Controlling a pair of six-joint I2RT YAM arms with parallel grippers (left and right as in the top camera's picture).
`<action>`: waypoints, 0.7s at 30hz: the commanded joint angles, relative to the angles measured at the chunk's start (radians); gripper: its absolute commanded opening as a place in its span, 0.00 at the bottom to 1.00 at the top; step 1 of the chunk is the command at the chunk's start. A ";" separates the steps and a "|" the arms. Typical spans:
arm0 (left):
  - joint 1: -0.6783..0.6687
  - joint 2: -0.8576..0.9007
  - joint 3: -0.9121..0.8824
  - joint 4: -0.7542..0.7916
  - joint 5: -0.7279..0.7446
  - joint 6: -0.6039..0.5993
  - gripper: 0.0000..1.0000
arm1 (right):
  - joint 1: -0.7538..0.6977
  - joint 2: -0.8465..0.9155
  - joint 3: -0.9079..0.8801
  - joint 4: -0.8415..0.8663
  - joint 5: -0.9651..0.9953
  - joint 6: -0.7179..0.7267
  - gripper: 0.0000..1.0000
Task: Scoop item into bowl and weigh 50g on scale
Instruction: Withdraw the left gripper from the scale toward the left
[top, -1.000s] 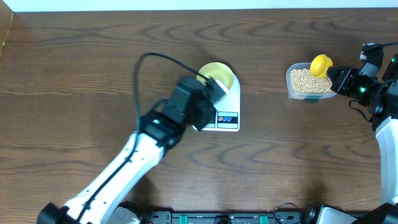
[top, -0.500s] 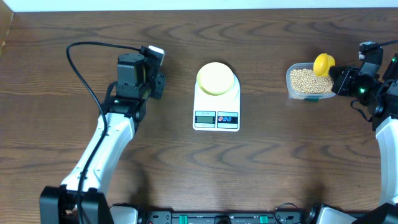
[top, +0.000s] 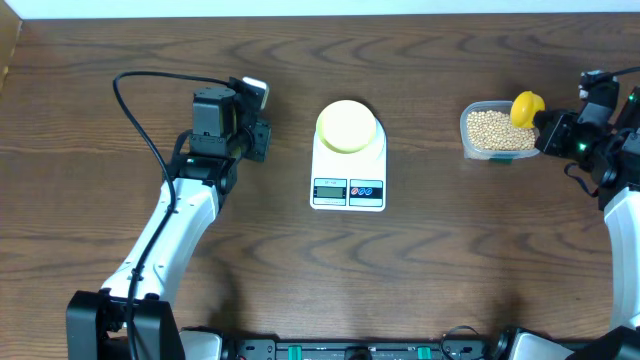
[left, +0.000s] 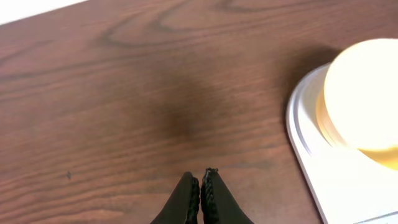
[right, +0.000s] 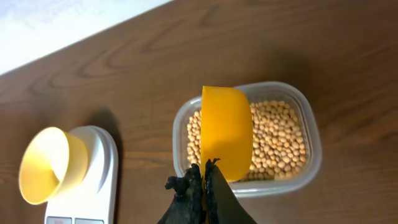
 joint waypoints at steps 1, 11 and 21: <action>-0.029 -0.001 0.006 -0.056 0.078 -0.013 0.07 | -0.004 -0.005 0.012 -0.024 0.033 -0.061 0.01; -0.137 0.024 0.005 -0.103 -0.157 0.047 0.07 | -0.004 -0.005 0.012 0.044 0.052 -0.093 0.01; 0.054 0.119 0.005 0.291 -0.307 -0.099 0.08 | -0.005 -0.003 0.012 0.137 0.218 0.104 0.01</action>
